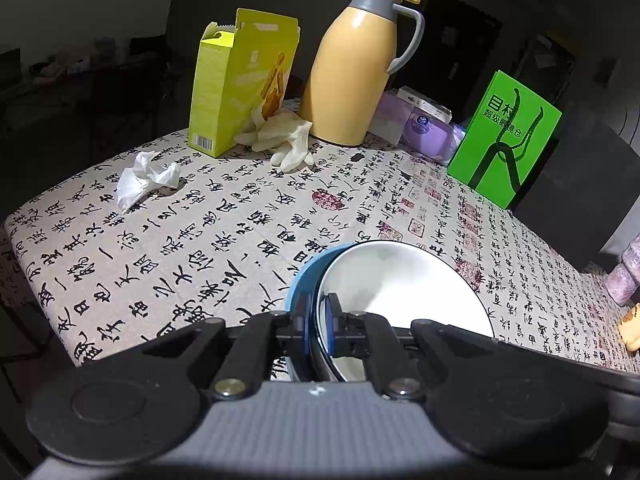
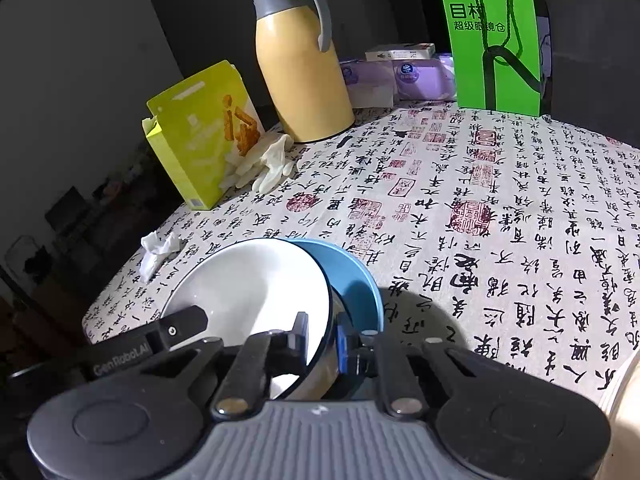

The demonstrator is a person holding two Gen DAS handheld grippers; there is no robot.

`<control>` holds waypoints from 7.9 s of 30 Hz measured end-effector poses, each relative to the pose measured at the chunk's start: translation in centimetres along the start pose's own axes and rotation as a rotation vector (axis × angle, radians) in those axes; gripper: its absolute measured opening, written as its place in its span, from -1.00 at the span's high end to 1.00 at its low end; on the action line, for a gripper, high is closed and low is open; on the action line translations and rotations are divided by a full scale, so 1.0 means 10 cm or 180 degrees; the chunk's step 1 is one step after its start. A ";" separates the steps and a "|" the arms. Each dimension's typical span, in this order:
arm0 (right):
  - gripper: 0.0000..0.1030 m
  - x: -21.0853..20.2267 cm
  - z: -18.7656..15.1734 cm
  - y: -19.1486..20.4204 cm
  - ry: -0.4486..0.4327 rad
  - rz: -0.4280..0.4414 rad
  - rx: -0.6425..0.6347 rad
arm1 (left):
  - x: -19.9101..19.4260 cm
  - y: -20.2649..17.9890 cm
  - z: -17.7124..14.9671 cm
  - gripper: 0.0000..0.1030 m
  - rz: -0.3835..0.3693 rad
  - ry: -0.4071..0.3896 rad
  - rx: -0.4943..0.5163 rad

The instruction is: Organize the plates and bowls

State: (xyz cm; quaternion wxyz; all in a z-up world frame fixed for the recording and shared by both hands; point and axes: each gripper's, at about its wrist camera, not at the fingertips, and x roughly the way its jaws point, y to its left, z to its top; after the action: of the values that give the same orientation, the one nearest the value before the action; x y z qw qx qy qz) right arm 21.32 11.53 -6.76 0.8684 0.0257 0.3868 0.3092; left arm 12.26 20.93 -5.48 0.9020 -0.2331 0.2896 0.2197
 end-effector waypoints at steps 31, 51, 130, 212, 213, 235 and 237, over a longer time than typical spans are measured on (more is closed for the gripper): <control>0.74 0.01 0.02 0.04 0.0007 -0.0179 -0.0145 | 0.00 0.01 0.01 0.85 -0.0017 0.0010 0.0067; 0.84 -0.08 0.06 0.06 -0.0047 -0.0190 -0.0242 | -0.03 0.06 0.03 0.85 -0.0075 0.0043 -0.0021; -1.00 -1.19 -0.70 -0.18 -0.0805 -0.0354 -0.0429 | -1.10 0.18 -0.43 -1.00 -0.0448 -0.1035 0.0562; 0.19 0.40 -0.25 -0.66 0.0277 0.0695 0.1202 | 0.71 0.33 0.04 0.08 -0.1033 0.0787 -0.0221; 0.19 0.39 -0.25 -0.66 0.0272 0.0698 0.1206 | 0.71 0.32 0.04 0.08 -0.1031 0.0782 -0.0215; 0.19 0.00 -0.25 -0.82 0.0085 0.0749 0.1274 | 0.40 -0.05 0.04 0.07 -0.1048 0.0652 -0.0060; 0.19 -0.04 -0.26 -0.85 0.0069 0.0754 0.1291 | 0.38 -0.09 0.04 0.07 -0.1047 0.0645 -0.0040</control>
State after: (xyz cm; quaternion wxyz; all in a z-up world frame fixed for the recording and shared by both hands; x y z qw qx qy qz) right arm 23.72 3.92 -10.71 0.7989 0.2415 0.4446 0.3252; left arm 15.68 21.41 -7.33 0.8905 -0.3039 0.3355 0.0464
